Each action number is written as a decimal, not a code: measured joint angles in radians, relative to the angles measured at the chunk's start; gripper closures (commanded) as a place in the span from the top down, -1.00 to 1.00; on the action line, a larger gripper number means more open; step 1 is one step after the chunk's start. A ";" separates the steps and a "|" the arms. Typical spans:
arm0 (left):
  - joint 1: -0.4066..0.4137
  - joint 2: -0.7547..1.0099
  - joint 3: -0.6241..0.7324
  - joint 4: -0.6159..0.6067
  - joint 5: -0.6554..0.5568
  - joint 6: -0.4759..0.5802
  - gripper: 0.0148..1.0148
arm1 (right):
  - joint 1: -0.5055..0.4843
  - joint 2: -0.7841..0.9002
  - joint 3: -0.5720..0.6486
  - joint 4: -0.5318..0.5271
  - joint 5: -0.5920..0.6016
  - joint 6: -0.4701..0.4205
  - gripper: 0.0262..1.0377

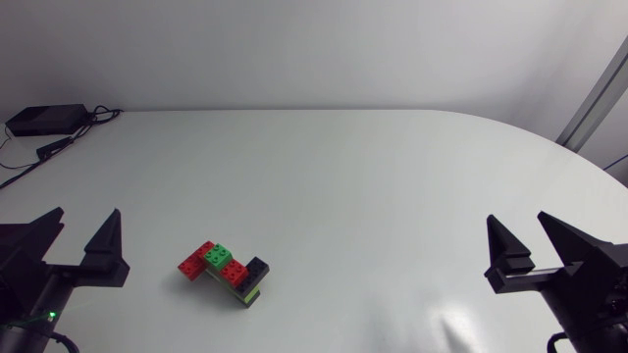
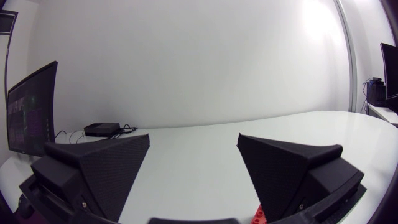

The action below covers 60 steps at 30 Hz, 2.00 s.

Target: Separate the duplo bricks

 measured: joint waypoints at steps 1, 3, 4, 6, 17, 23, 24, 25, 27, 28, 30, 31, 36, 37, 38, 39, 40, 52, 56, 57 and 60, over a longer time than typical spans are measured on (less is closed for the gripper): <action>0.000 0.000 0.000 0.000 0.000 0.000 0.94 | 0.000 0.000 0.000 0.000 0.000 0.000 0.93; 0.000 0.000 0.000 0.000 0.000 0.000 0.94 | 0.000 0.000 0.000 0.000 0.000 0.000 0.93; 0.000 0.000 0.000 0.000 0.002 0.000 0.94 | 0.000 0.000 0.000 0.000 0.000 0.000 0.93; 0.000 0.000 0.000 0.000 0.007 0.000 0.94 | 0.000 0.000 0.000 0.000 0.000 0.000 0.93; 0.000 0.001 0.000 -0.007 0.011 0.000 0.94 | 0.000 0.000 0.000 0.000 0.000 0.000 0.93; -0.010 0.001 0.000 -0.007 0.026 0.001 0.94 | 0.000 0.000 0.000 0.000 0.000 0.000 0.93; -0.013 0.001 0.000 -0.007 0.030 0.000 0.94 | 0.000 0.000 0.000 0.000 0.000 0.000 0.93; -0.017 0.001 0.000 -0.007 0.033 0.000 0.94 | 0.000 0.000 0.000 0.000 0.000 0.000 0.93; -0.021 0.001 0.000 -0.007 0.034 0.000 0.94 | 0.000 0.000 0.000 0.000 0.000 0.000 0.93; -0.021 0.001 0.000 -0.008 0.034 0.000 0.94 | 0.000 0.000 0.000 0.000 0.000 0.000 0.93; -0.021 0.001 0.000 -0.007 0.037 0.000 0.94 | 0.003 0.000 0.000 0.000 0.000 0.000 0.93; -0.021 0.001 0.000 -0.008 0.037 0.000 0.94 | 0.007 0.000 0.000 0.000 0.000 0.000 0.93; -0.021 0.000 0.000 -0.008 0.037 0.000 0.94 | 0.010 0.000 0.000 0.000 0.000 0.000 0.93; -0.022 0.000 0.000 -0.008 0.037 0.000 0.94 | 0.010 0.000 0.000 0.000 0.000 0.000 0.93; -0.026 0.000 0.000 -0.008 0.037 0.000 0.94 | 0.010 0.000 0.000 0.000 0.000 0.000 0.93; -0.037 0.000 0.000 -0.008 0.037 -0.001 0.94 | 0.014 0.000 0.000 0.000 0.000 0.000 0.93; -0.048 0.000 0.000 -0.008 0.037 -0.002 0.94 | 0.019 0.000 0.000 0.000 0.000 0.000 0.93; -0.095 0.000 0.013 -0.050 0.040 -0.005 0.90 | 0.046 0.000 0.000 -0.002 0.000 -0.009 0.93; -0.095 0.023 0.103 -0.102 0.040 -0.005 0.88 | 0.046 0.003 0.034 -0.069 -0.011 -0.016 0.93; -0.094 0.047 0.142 -0.114 0.040 -0.008 0.88 | 0.046 0.010 0.048 -0.083 -0.012 -0.018 0.93; -0.094 0.159 0.282 -0.174 0.040 -0.024 0.88 | 0.048 0.076 0.119 -0.102 -0.015 -0.019 0.93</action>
